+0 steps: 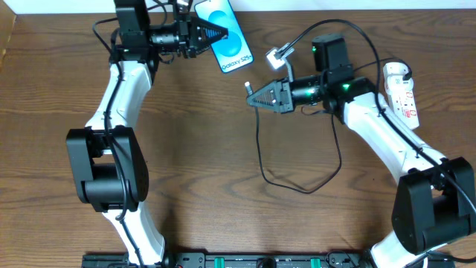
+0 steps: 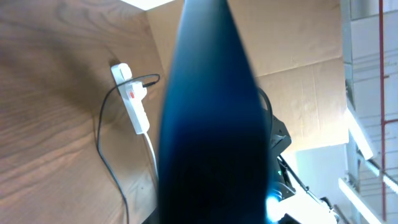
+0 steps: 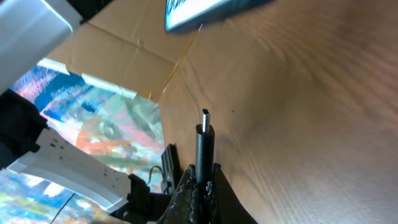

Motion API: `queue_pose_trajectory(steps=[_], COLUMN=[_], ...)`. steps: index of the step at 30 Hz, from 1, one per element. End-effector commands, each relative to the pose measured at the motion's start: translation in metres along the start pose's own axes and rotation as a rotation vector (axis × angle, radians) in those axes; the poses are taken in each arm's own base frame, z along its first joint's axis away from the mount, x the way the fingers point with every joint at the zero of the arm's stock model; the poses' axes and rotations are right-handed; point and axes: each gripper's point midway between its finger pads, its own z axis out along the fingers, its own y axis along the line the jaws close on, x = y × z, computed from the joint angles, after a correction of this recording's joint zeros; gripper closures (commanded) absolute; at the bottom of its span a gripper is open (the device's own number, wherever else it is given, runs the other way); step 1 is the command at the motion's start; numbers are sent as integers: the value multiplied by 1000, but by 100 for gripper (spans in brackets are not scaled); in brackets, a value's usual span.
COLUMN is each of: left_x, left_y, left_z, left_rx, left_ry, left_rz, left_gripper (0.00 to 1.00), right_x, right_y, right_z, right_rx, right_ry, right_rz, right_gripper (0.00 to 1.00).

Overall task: Plug charger to phone and switch on socket
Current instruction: 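Lift the USB-C plug toward the phone held by the left gripper, then align the USB-C plug under the phone's bottom port with the right gripper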

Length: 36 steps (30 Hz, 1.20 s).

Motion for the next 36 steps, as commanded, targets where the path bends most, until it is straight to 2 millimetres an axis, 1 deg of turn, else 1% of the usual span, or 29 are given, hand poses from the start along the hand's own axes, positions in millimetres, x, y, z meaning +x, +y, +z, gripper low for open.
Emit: queue_pose_trajectory(steps=[1, 7, 9, 12, 17, 23, 29, 33, 36], left_x=[-2, 4, 6, 7, 8, 13, 14, 14, 15], left_y=[-14, -16, -17, -17, -18, -26, -28, -28, -28], left_z=[7, 19, 22, 25, 25, 25, 25, 25, 25], left_rx=[-5, 2, 4, 6, 11, 41, 47, 48, 51], left_ry=[-9, 15, 23, 29, 37, 73, 82, 84, 88], left_rz=[-23, -39, -38, -37, -36, 10, 18, 18, 19], left_gripper=[92, 93, 93, 93, 93, 92, 93, 93, 93], right_x=[-9, -11, -11, -10, -10, -7, 0, 4, 2], right_y=[4, 4, 7, 18, 20, 21, 18, 4, 3], right_z=[-14, -17, -17, -17, -17, -17, -15, -11, -10], right_rx=[-31, -39, -55, -113, -125, -151, -254, -266, -276], right_ry=[-27, -32, -29, -20, -16, -5, 31, 42, 41], right_rz=[-38, -48, -55, -84, -67, -59, -30, 13, 6], right_gripper=[99, 99, 99, 99, 99, 99, 99, 99, 99])
